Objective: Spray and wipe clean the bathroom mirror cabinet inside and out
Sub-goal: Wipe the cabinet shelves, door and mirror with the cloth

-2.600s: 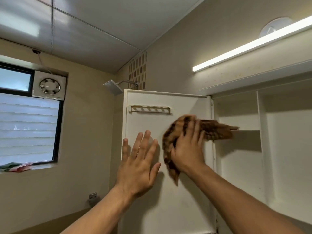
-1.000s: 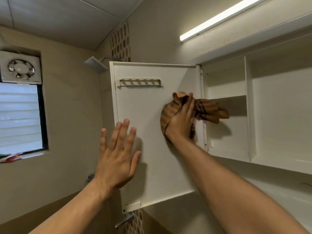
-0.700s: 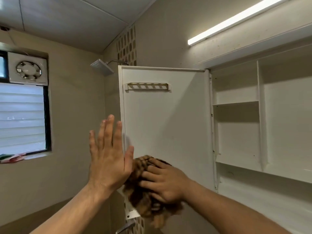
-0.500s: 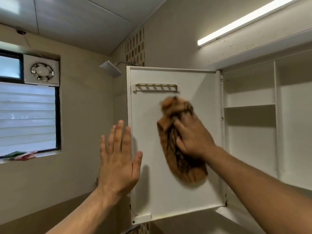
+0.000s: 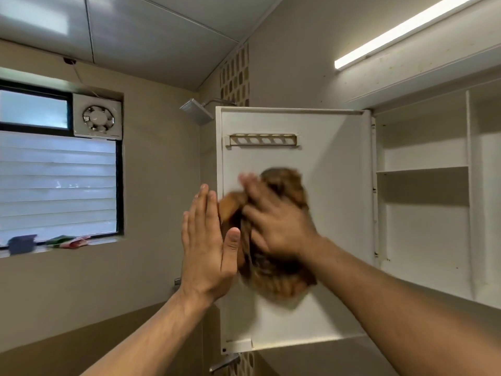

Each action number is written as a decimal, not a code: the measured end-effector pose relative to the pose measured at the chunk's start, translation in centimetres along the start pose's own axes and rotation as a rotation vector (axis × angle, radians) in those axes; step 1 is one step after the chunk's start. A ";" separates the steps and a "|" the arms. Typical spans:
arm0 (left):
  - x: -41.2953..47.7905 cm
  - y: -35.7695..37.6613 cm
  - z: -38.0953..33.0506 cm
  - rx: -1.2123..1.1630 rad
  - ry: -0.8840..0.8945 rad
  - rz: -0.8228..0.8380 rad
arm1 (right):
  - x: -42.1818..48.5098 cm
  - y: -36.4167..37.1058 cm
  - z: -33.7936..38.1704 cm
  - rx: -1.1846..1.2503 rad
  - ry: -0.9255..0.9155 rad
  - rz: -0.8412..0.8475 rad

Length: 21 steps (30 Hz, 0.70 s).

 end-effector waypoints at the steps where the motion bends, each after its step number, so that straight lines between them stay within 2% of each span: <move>1: 0.0 0.2 -0.1 -0.002 -0.015 -0.005 | 2.1 -1.7 -0.6 -0.022 0.172 -0.053; 2: -0.1 0.3 -0.3 -0.004 -0.025 -0.020 | 4.1 -3.3 -0.8 -0.057 0.266 -0.094; 4: -0.1 0.5 -0.5 -0.016 -0.034 -0.076 | 7.5 -4.7 -0.6 -0.144 0.282 -0.159; 7: 0.5 0.3 -0.6 -0.057 -0.082 -0.169 | 9.7 -3.6 1.0 -0.080 0.365 -0.205; 8: 0.7 0.2 -0.6 -0.060 -0.090 -0.181 | 9.1 -2.2 2.2 -0.047 0.332 -0.203; 11: 0.5 0.5 -0.7 0.030 0.005 -0.122 | 2.4 2.6 5.5 0.153 0.143 -0.026; 13: 0.2 1.0 -0.8 0.124 0.103 -0.063 | -2.2 4.0 5.6 0.351 0.023 0.178; 15: 0.3 2.0 -1.4 0.169 0.166 -0.033 | -4.7 3.2 3.0 0.243 -0.014 0.343; 16: 0.4 2.5 -1.8 0.182 0.183 -0.020 | -5.3 2.3 1.1 0.214 -0.013 0.333; 18: 0.5 3.5 -2.4 0.206 0.206 0.000 | -5.9 0.3 -2.9 0.206 0.076 0.182; 20: 0.5 4.4 -3.0 0.259 0.212 0.015 | -6.8 -0.9 -6.0 0.169 0.284 0.024; 21: 0.6 4.9 -3.3 0.284 0.208 0.025 | -7.4 -1.1 -6.6 0.167 0.449 -0.041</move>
Point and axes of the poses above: each hand's wrist, its own x-axis towards the middle knuckle, its own y-axis out of the palm, z = x × y, the point moved 1 cm from there along x, towards the middle knuckle, and after that the axes turned 12 degrees about z, right-handed, at the moved point
